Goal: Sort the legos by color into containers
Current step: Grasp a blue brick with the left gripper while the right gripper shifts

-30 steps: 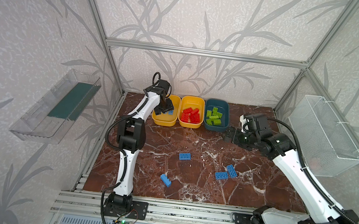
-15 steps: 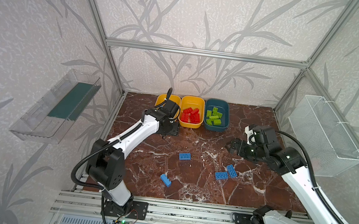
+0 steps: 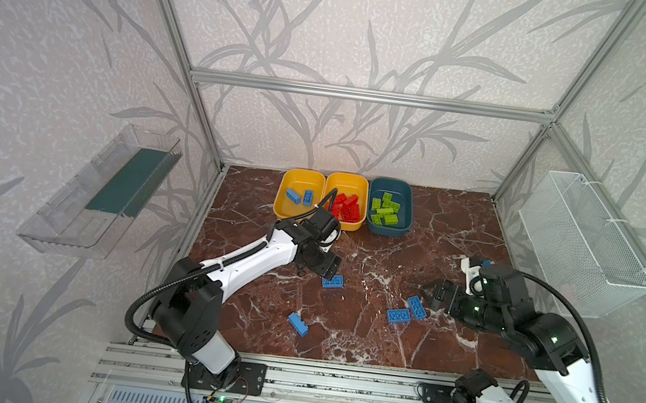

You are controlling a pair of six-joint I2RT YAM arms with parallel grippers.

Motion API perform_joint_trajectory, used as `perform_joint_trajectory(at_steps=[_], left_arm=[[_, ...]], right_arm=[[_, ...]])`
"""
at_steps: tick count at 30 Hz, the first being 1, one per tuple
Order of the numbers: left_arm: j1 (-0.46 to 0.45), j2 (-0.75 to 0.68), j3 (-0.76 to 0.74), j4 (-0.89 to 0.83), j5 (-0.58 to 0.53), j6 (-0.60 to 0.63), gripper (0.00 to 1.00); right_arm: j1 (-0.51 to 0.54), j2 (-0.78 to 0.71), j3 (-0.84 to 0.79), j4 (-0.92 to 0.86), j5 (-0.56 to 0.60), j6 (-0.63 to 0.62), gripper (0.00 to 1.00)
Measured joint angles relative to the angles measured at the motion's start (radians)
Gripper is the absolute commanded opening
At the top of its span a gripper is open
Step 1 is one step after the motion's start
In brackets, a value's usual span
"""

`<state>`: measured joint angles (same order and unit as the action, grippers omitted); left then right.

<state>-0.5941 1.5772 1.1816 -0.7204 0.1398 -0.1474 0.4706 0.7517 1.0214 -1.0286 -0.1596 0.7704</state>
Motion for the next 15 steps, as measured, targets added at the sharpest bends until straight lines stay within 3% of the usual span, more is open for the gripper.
perform_joint_trajectory(at_steps=[15], left_arm=[[-0.057, 0.166, -0.005, 0.064, -0.023, 0.137, 0.94]], right_arm=[[0.0, 0.084, 0.018, -0.047, 0.014, -0.043, 0.99]])
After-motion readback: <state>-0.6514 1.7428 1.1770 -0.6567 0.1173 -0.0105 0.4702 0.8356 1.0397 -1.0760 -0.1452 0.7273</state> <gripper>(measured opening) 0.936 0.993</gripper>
